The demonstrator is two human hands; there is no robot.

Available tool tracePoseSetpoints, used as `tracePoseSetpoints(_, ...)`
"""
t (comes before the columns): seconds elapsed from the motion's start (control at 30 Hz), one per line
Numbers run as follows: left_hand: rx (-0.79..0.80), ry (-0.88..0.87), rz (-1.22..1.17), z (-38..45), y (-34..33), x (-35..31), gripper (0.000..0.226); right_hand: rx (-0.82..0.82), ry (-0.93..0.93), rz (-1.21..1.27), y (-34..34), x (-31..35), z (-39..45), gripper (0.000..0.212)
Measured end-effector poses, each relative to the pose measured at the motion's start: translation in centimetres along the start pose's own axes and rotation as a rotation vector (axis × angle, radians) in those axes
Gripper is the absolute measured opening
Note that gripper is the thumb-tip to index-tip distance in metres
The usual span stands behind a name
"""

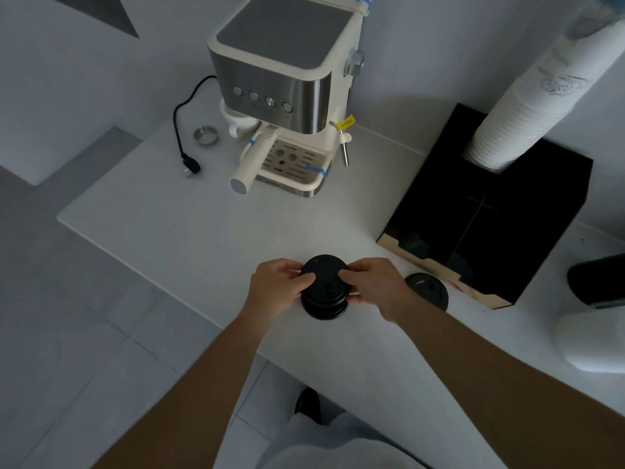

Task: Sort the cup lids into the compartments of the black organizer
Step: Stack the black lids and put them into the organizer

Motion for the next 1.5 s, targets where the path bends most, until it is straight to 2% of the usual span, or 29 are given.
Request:
tracePoseSetpoints(0.2, -0.011, -0.039, 0.131, -0.3, -0.6, 1.0, 0.018, -0.042, -0.036, 0.016, -0.1, -2.0, 0.3, 0.031)
tracePoseSetpoints(0.53, -0.041, -0.023, 0.160, 0.1, -1.3, 2.0, 0.023, -0.073, -0.024, -0.099, -0.1, -2.8, 0.8, 0.012)
tracePoseSetpoints(0.77, -0.045, -0.029, 0.277, 0.1, -1.2, 2.3, 0.021, -0.076, 0.010, -0.240, -0.6, -2.7, 1.2, 0.034)
tracePoseSetpoints(1.1, -0.053, -0.023, 0.359, 0.2, -1.8, 2.6, 0.024, -0.151, -0.013, -0.358, -0.8, -2.3, 0.7, 0.016)
tracePoseSetpoints(1.17, -0.038, -0.024, 0.372, 0.2, -1.8, 2.5, 0.023, -0.162, -0.035, -0.382, -0.6, -2.3, 0.5, 0.021)
tracePoseSetpoints(1.33, 0.006, 0.030, 0.319, 0.4, -1.5, 2.1, 0.012, -0.149, -0.070, -0.262, -1.0, -2.6, 0.5, 0.033)
tracePoseSetpoints(1.4, 0.024, 0.042, 0.312, 0.2, -1.5, 2.1, 0.004, -0.130, -0.083, -0.193, -1.2, -2.9, 0.4, 0.032)
tracePoseSetpoints(1.5, 0.015, 0.031, 0.280, -0.1, -1.3, 2.3, 0.006, -0.094, -0.076, -0.119, -1.3, -2.9, -0.2, 0.022)
Point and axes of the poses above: each hand's wrist, its own z-axis towards the middle knuckle, its own y-axis out of the back of the hand, x = y × z, the point moved 6 cm from there along z, towards the middle knuckle, and after that the axes turned 7 degrees about x, right-handed, at the moved point
